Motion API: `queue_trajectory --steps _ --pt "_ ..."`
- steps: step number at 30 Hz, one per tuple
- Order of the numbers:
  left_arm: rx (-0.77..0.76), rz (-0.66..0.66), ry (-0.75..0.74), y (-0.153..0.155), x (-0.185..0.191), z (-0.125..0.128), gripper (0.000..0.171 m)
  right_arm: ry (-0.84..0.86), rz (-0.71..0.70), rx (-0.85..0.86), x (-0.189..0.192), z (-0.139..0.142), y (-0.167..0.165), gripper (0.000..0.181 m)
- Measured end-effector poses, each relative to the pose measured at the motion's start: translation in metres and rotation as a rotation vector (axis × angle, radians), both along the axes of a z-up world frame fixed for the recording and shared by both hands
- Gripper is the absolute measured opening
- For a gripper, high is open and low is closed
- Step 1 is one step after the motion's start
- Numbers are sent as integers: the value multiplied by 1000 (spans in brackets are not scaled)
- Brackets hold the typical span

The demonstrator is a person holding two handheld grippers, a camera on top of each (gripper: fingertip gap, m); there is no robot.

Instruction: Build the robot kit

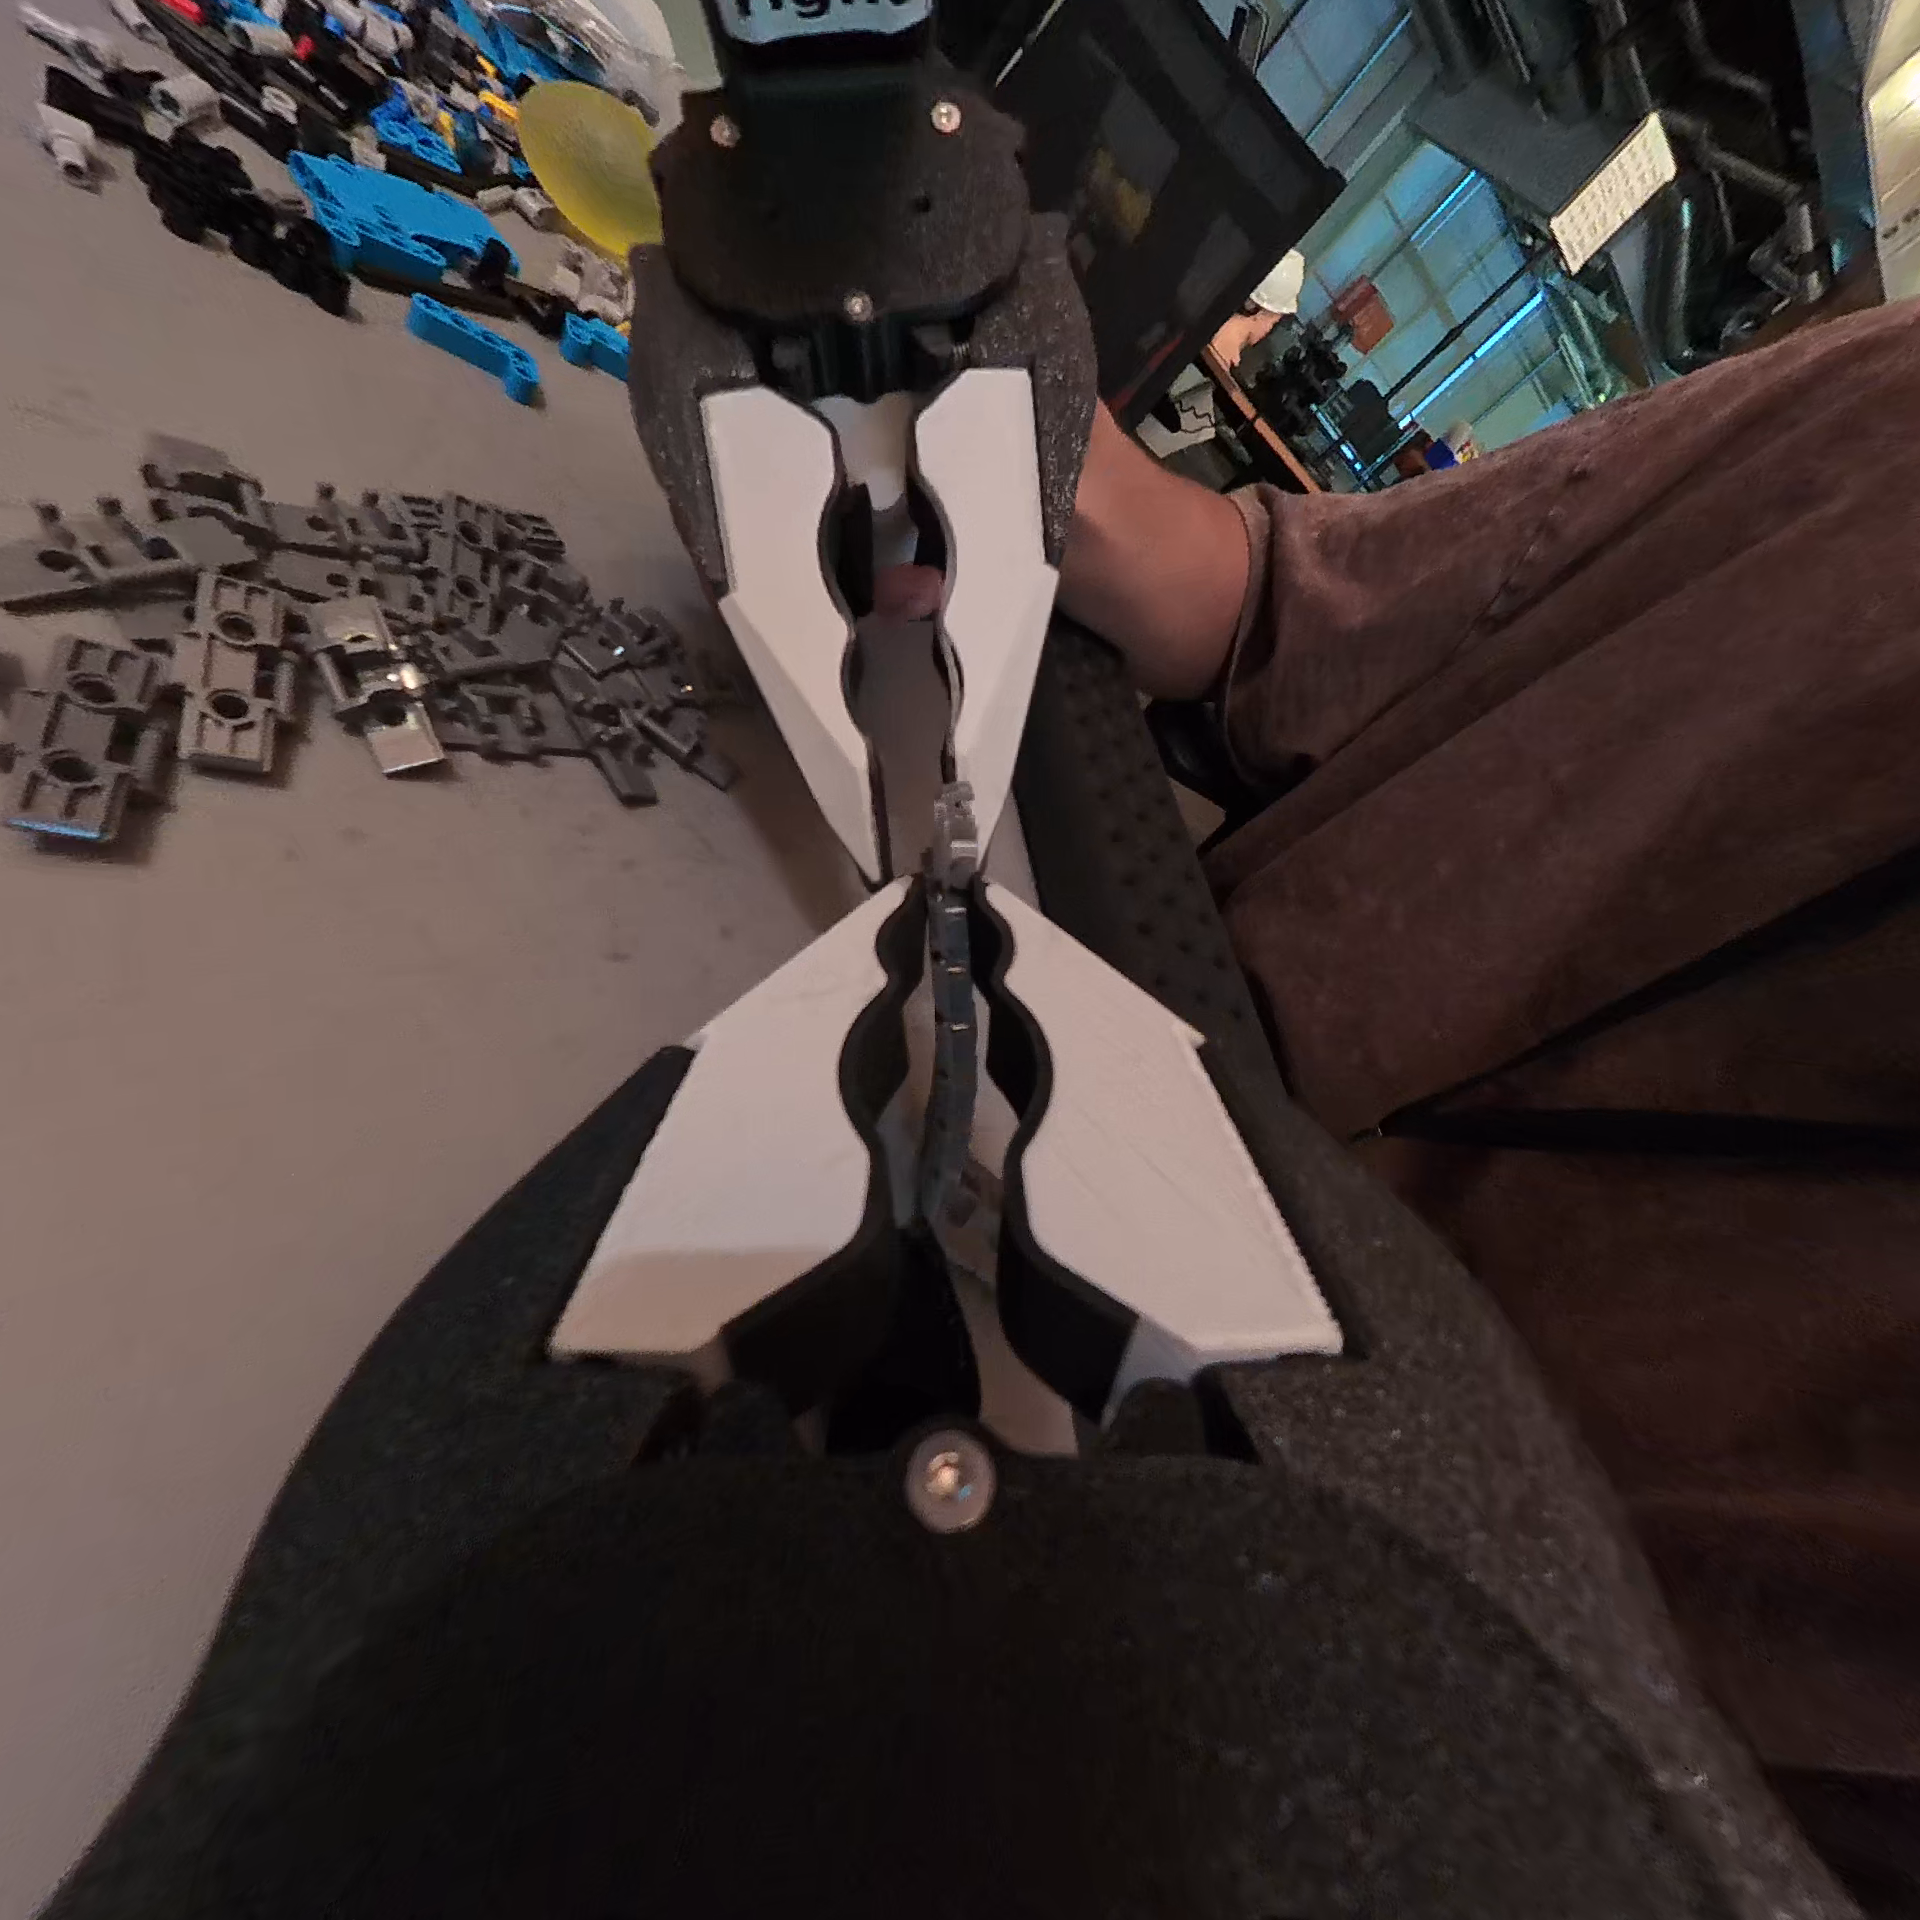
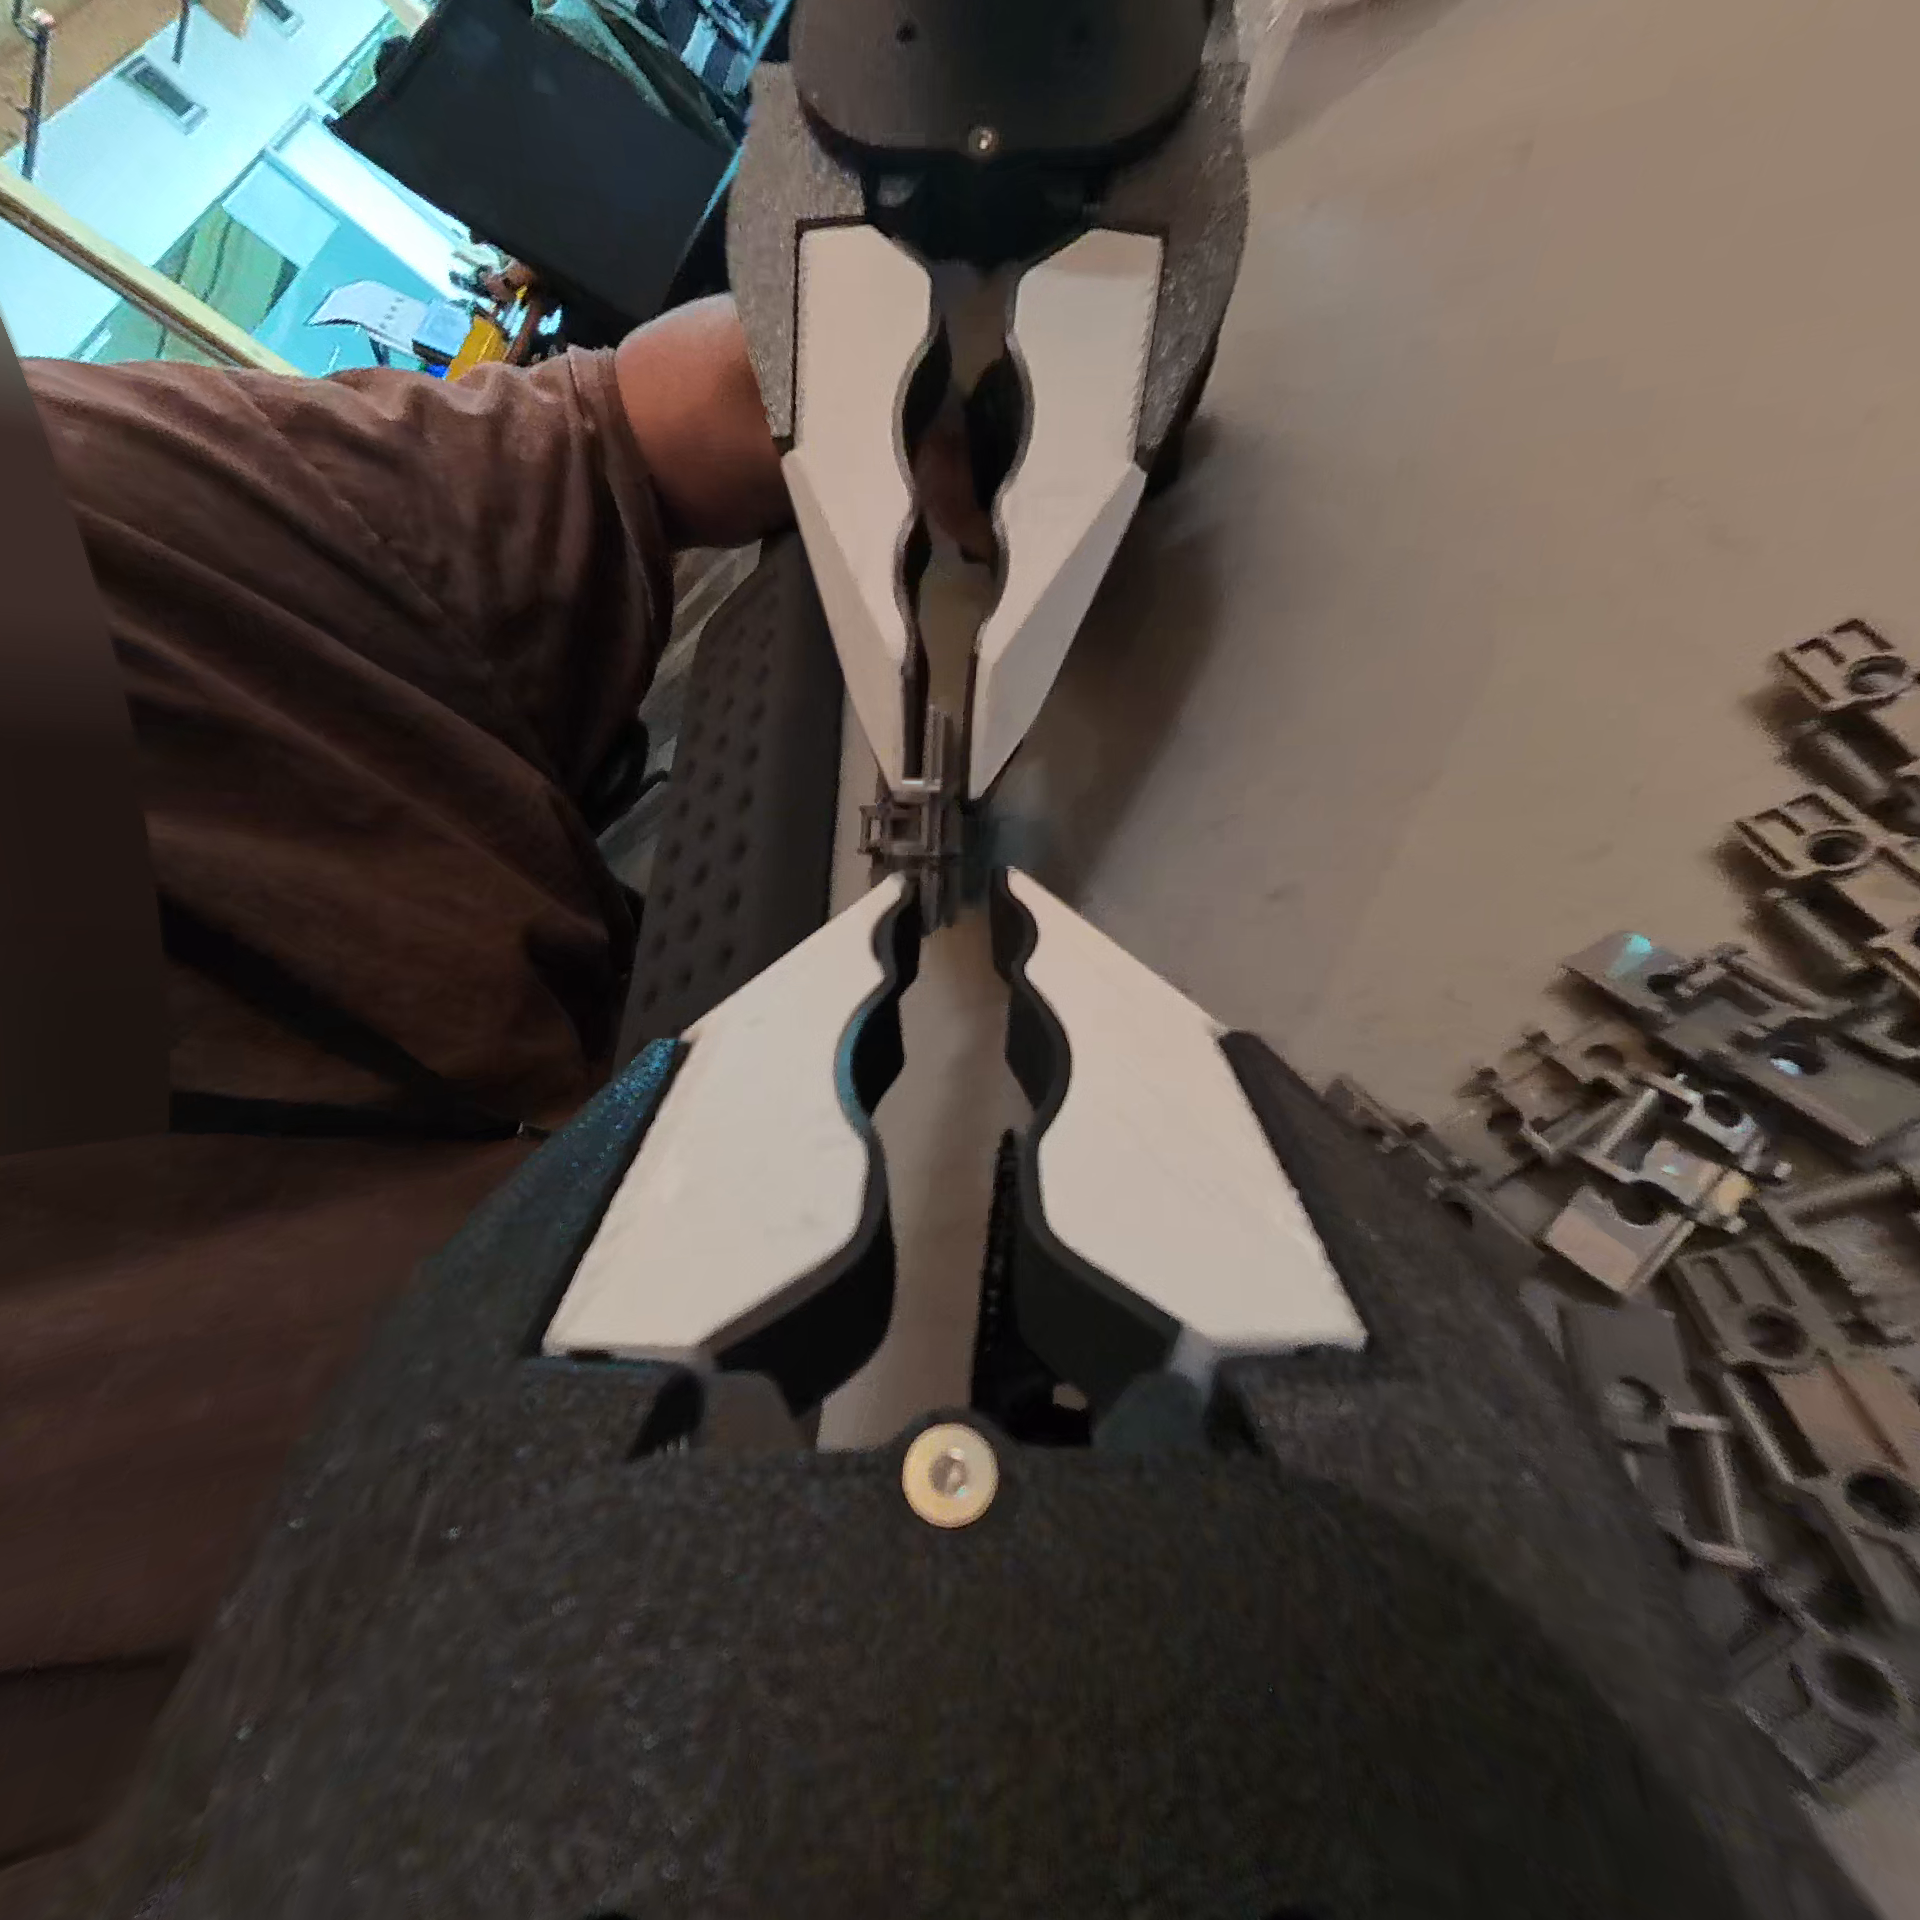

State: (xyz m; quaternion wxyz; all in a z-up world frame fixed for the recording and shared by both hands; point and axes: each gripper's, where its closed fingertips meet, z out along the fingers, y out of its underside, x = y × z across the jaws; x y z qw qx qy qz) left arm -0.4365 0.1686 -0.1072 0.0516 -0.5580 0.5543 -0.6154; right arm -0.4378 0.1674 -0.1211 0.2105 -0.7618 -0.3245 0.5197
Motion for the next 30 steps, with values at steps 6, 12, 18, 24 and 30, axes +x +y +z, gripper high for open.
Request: queue_trajectory --steps 6,12,18,24,30 --pt "-12 -65 -7 -11 -5 2 7 29 81 -22 -7 1 -13 5" --pt "-26 -100 -10 -17 -8 4 8 70 90 -84 -10 4 -20 3" --pt "-192 -50 -1 1 -8 16 12 44 53 -32 -8 7 -15 3" --pt "-193 -64 19 2 -11 14 12 15 27 -12 -8 5 -12 3" --pt "-214 -61 52 -4 -7 8 6 -29 20 19 -9 1 -12 4"
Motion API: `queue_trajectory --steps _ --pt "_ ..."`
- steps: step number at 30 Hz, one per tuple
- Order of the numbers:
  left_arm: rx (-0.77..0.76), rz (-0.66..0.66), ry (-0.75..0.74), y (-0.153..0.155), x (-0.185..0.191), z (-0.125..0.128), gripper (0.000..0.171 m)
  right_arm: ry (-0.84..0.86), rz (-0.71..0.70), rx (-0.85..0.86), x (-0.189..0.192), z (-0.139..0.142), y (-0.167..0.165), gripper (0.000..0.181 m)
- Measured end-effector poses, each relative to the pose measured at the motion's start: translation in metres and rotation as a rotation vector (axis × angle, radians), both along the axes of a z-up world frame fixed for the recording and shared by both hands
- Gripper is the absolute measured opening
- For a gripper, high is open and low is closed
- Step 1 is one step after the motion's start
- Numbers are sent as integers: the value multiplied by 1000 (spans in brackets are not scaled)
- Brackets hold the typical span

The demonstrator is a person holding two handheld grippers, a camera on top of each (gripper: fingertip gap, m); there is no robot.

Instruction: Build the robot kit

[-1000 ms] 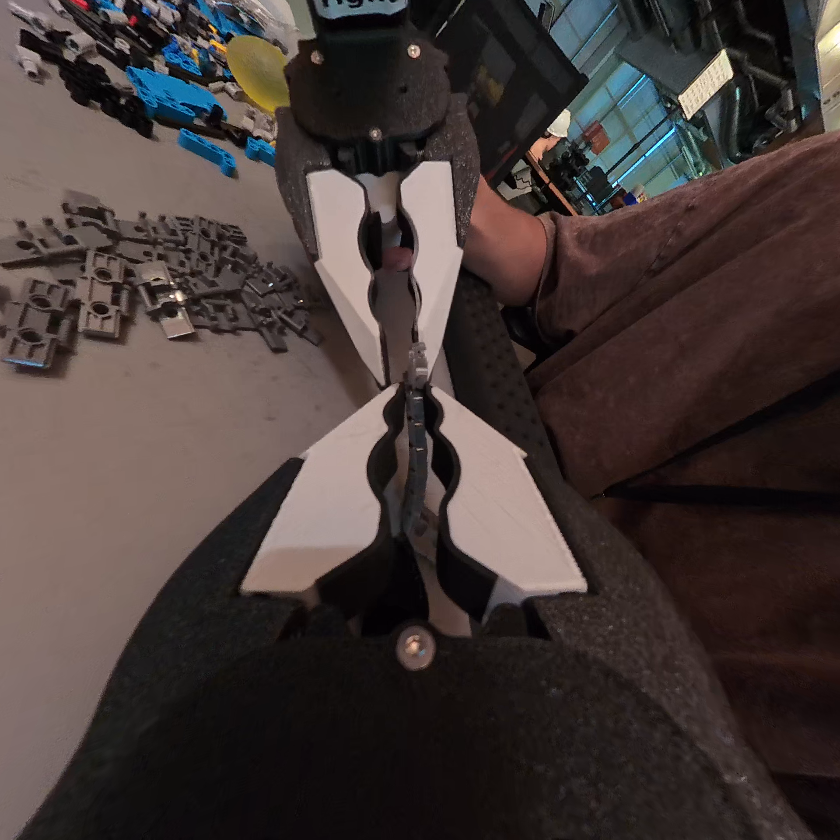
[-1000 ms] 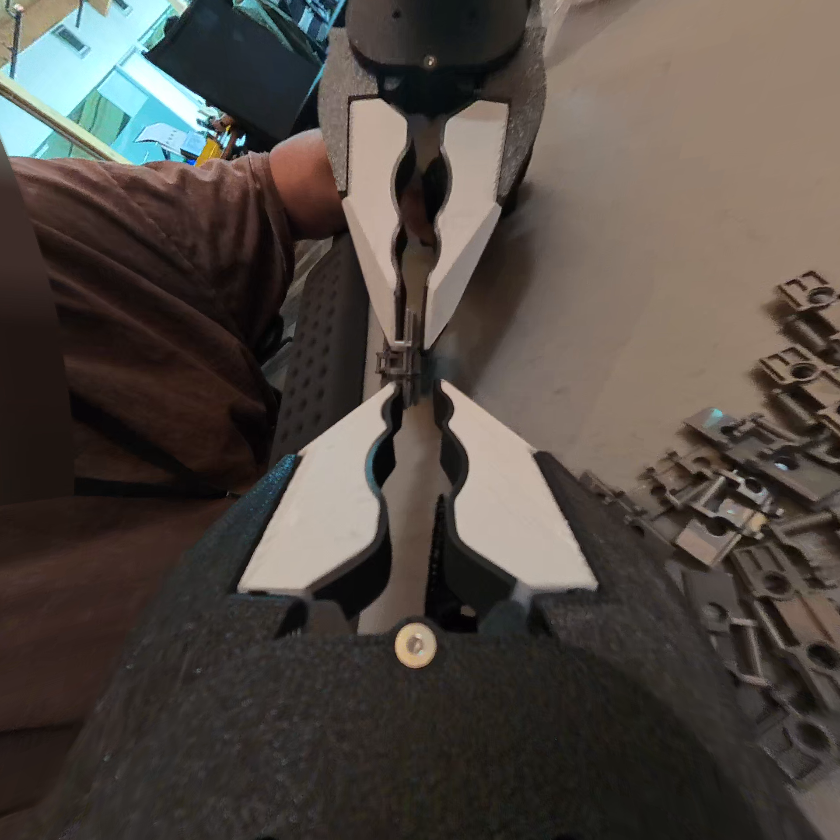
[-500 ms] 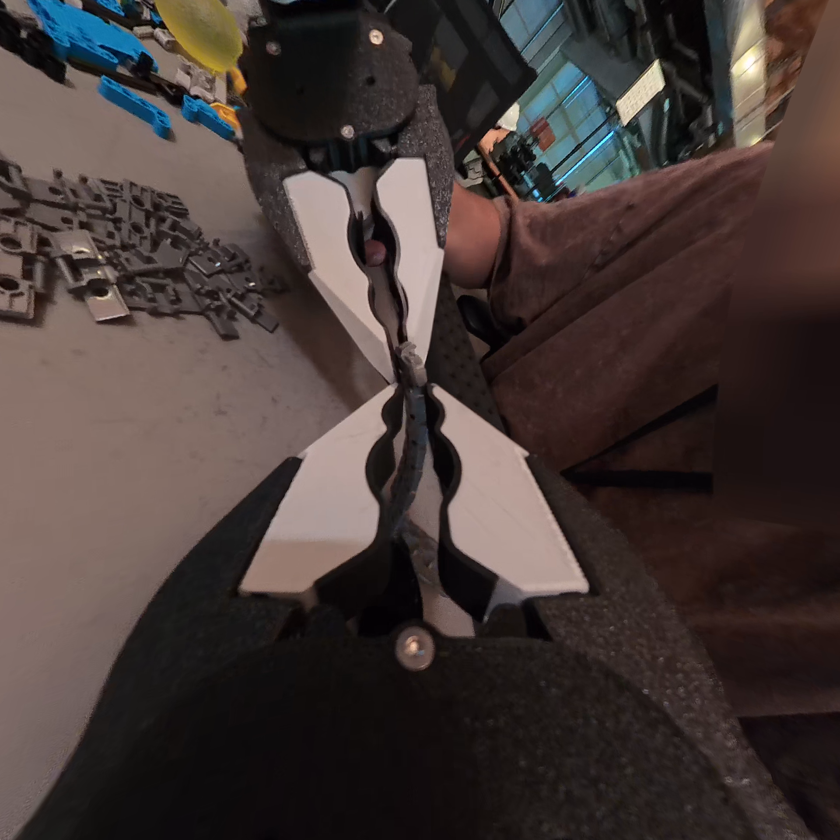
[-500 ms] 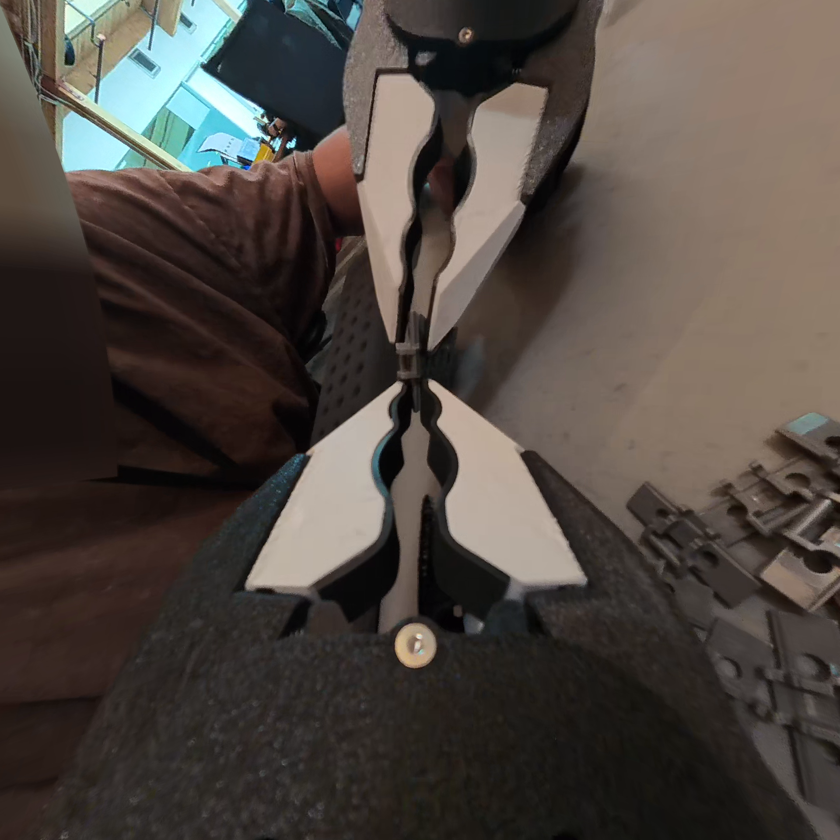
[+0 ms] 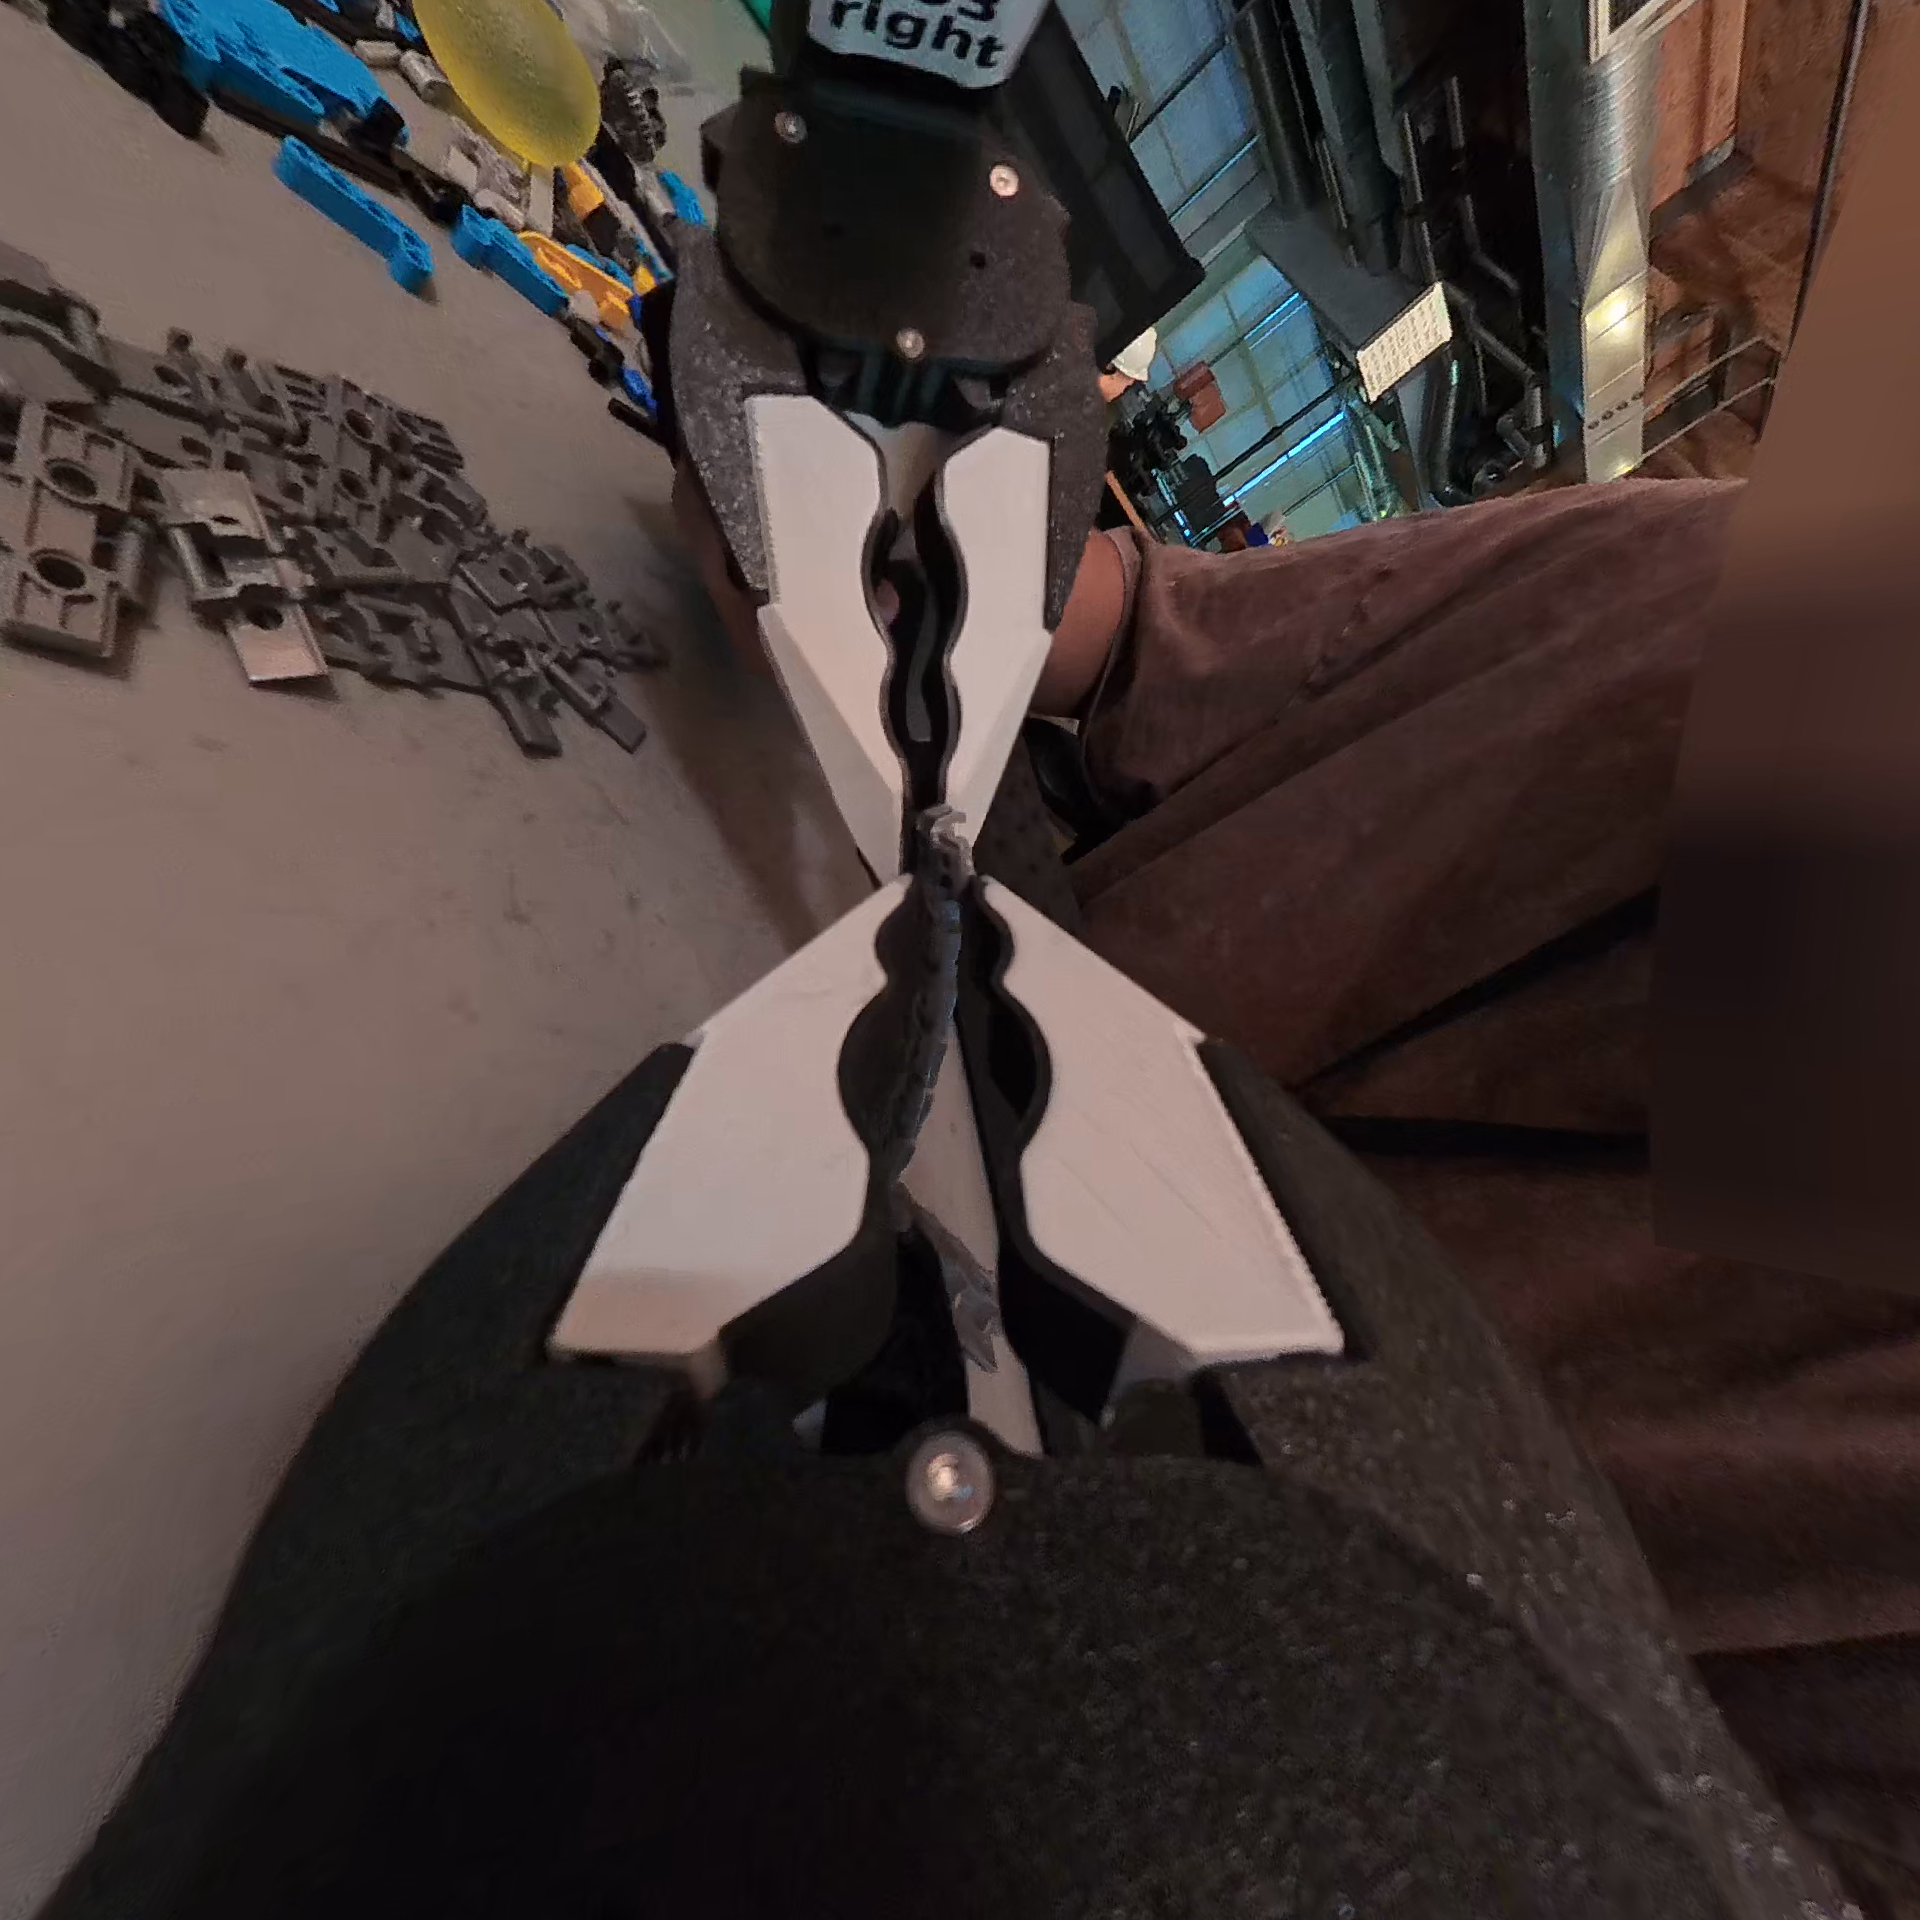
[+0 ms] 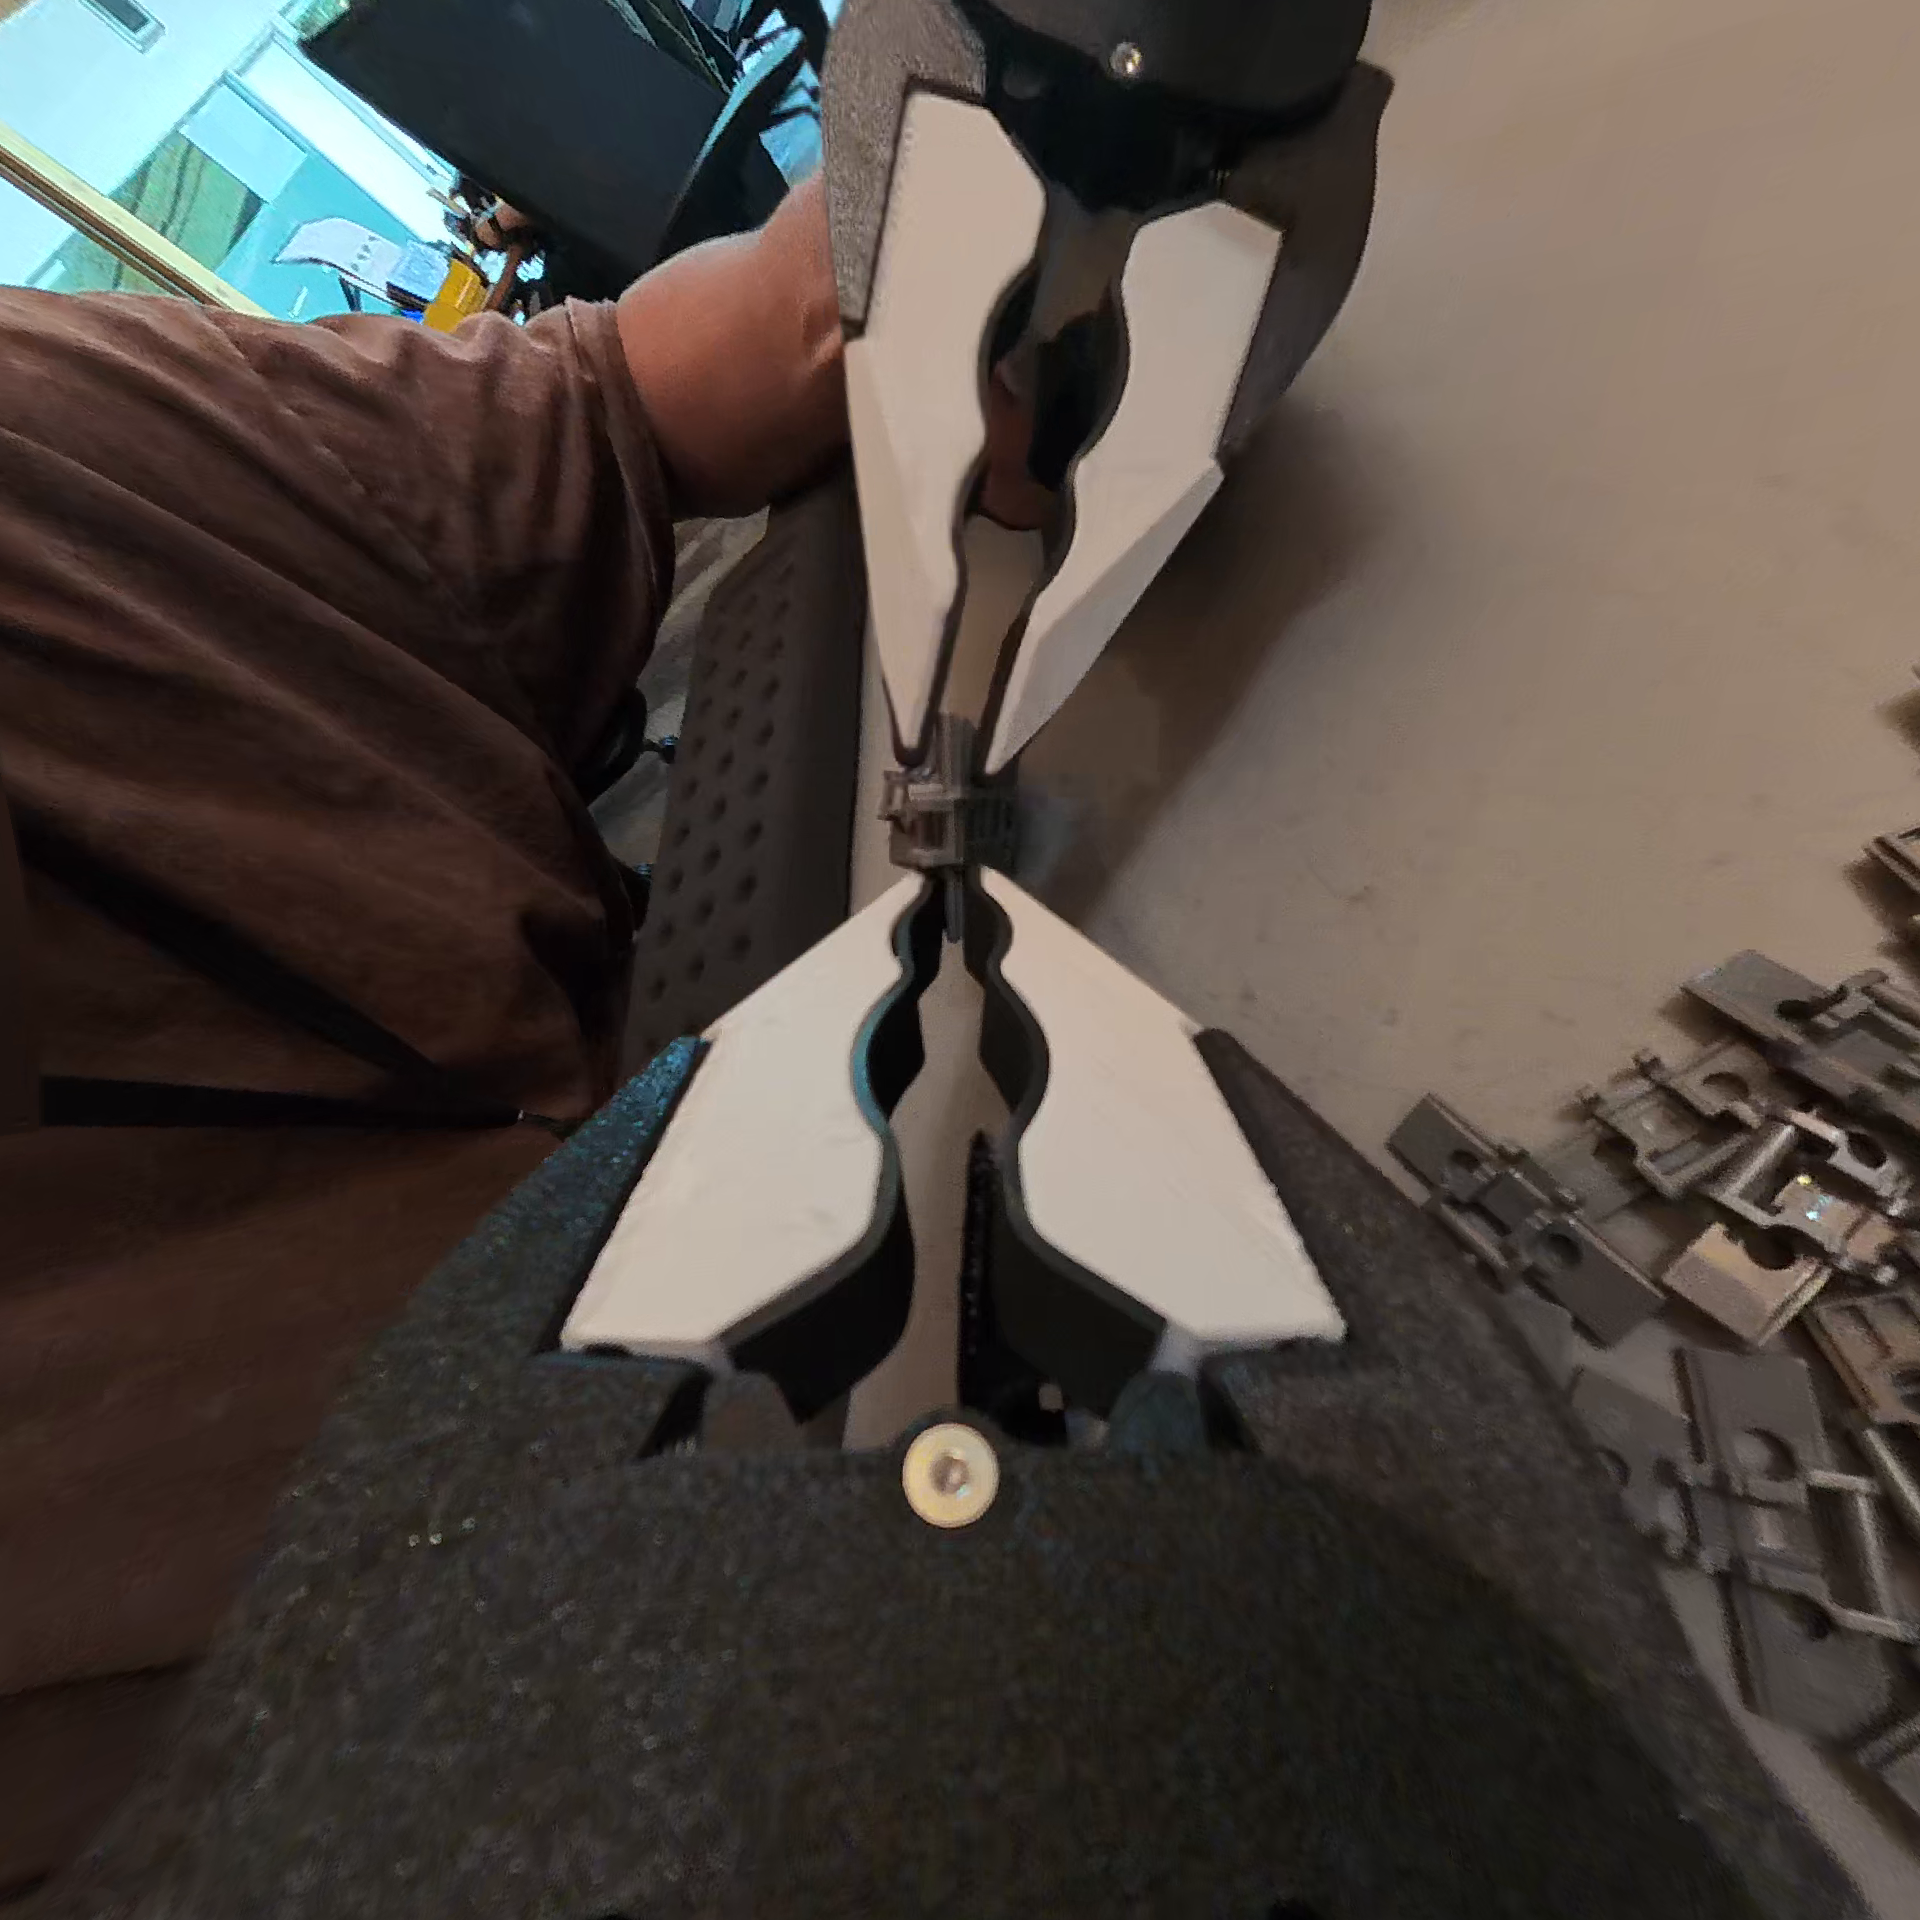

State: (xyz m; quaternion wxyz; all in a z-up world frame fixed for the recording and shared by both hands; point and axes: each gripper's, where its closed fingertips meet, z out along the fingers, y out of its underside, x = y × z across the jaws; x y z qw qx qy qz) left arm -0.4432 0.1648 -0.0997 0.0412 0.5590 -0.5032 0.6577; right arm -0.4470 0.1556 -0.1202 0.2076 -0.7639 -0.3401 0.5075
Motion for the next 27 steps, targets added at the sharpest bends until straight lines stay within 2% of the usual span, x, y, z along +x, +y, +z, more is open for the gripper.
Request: queue_trajectory --steps 4,6,8,12,18,21,24,27 --pt "1 10 84 0 -2 -8 3 -43 -5 20 -2 -7 0 4" --pt "-82 31 101 3 -1 -4 3 -19 -14 20 -2 -4 2 4" --pt "-173 28 85 3 -2 6 1 39 -5 16 -3 6 1 4" --pt "-254 9 56 -2 -2 17 1 131 36 -26 -5 19 -6 4" --pt "-293 6 14 1 -3 27 0 241 36 -72 -6 32 -5 8" --pt "-323 -33 -56 -8 -4 43 0 393 104 -197 -6 51 -14 9" --pt "-312 -77 -103 -16 -7 47 2 448 141 -345 -11 51 -23 4" --pt "-353 -123 -180 -24 -10 63 3 592 204 -477 -14 69 -32 3"
